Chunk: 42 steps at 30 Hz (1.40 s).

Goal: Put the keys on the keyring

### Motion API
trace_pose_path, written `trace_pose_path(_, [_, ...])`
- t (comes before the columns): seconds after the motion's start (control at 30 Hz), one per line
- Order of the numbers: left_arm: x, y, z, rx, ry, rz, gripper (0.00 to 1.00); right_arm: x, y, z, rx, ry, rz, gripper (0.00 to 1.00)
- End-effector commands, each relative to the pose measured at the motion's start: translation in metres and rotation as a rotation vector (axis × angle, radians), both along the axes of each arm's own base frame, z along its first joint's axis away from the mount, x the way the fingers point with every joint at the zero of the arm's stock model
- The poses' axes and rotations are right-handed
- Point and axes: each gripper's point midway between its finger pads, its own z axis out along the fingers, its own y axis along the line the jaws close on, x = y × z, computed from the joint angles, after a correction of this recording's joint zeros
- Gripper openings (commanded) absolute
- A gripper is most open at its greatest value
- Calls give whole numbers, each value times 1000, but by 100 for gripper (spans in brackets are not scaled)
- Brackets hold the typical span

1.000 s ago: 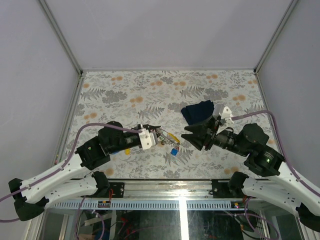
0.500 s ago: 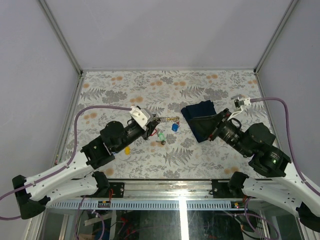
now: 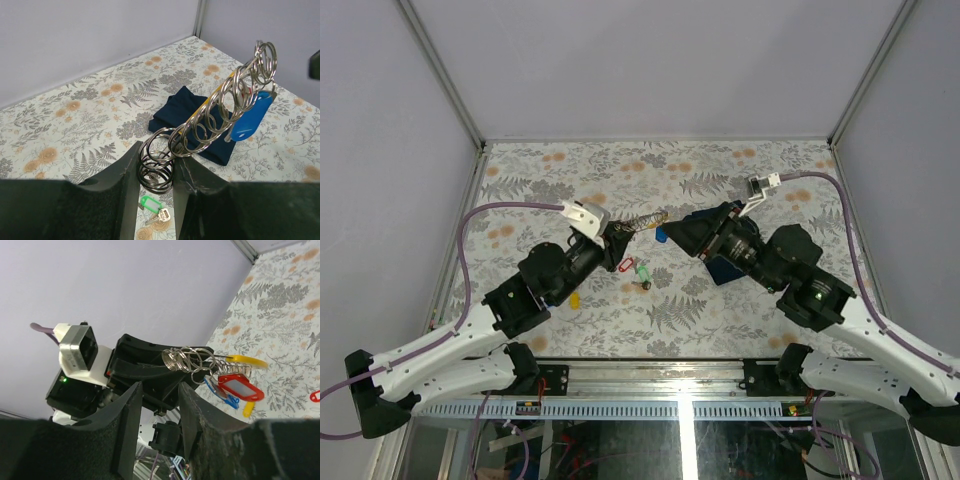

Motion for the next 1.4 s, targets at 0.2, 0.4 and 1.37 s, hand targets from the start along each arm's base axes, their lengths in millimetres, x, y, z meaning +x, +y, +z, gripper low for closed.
trace_pose_path(0.2, [1,7,36,-131,-58,36,0,1,10,46,165,-32,25,42])
trace_pose_path(0.4, [1,6,36,-127,-62,34,0,7,7,41,151,-26,-12,42])
trace_pose_path(1.37, [-1,4,38,-121,-69,14,0,17,11,24,97,-20,-44,46])
